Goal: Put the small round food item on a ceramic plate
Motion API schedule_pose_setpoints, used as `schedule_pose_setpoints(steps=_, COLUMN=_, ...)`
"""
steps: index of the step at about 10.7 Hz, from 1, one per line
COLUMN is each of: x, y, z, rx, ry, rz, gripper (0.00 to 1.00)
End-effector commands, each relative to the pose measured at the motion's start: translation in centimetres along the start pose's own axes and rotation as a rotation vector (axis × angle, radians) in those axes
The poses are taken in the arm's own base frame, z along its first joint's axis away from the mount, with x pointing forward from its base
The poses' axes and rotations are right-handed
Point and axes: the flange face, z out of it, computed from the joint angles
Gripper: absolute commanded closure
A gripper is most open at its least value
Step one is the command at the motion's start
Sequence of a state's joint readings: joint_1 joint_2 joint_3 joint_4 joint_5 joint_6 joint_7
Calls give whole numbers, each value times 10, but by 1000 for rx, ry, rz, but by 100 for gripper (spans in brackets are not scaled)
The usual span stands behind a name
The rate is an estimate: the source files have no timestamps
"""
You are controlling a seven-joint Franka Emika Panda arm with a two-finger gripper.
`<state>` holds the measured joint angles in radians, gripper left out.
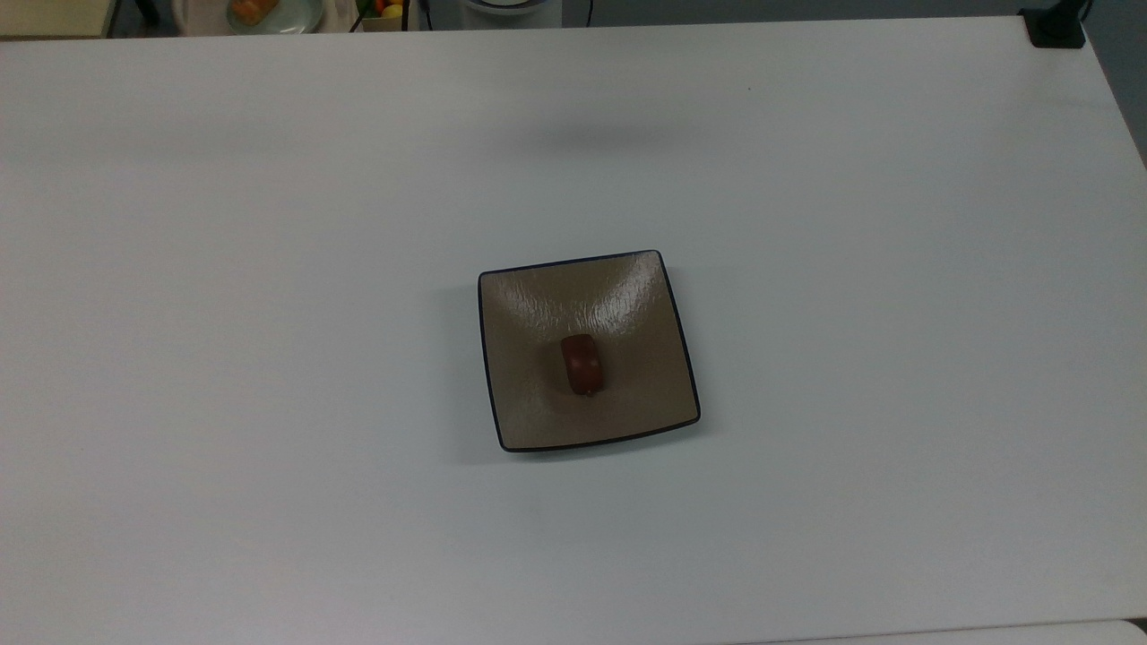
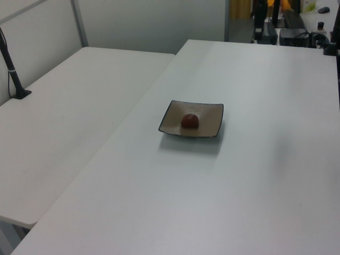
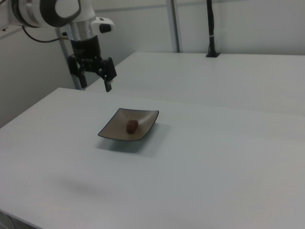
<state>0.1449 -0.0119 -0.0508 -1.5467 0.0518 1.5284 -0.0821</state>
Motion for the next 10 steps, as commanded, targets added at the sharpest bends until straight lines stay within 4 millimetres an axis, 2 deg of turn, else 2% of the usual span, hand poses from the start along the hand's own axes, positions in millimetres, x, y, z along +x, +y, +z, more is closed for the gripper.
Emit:
schedule_pose_setpoints(steps=1, x=-17, y=-17, z=12, rx=22, ry=-25, rz=36, gripper=0)
schedule_pose_setpoints(steps=2, x=-17, y=-22, z=15, rx=14, ry=-34, rz=28, gripper=0)
schedule_pose_setpoints(steps=6, x=-5, y=-19, z=14, rx=13, ry=75, rz=37, gripper=0)
schedule_pose_setpoints(steps=7, x=-4, y=-17, z=14, rx=15, ry=80, rz=42, gripper=0)
schedule_pose_setpoints(steps=8, x=-6, y=-5, z=14, rx=23, ry=71, rz=62, gripper=0)
schedule_pose_setpoints(steps=10, x=-5, y=-3, z=13, rx=27, ry=78, rz=67, gripper=0)
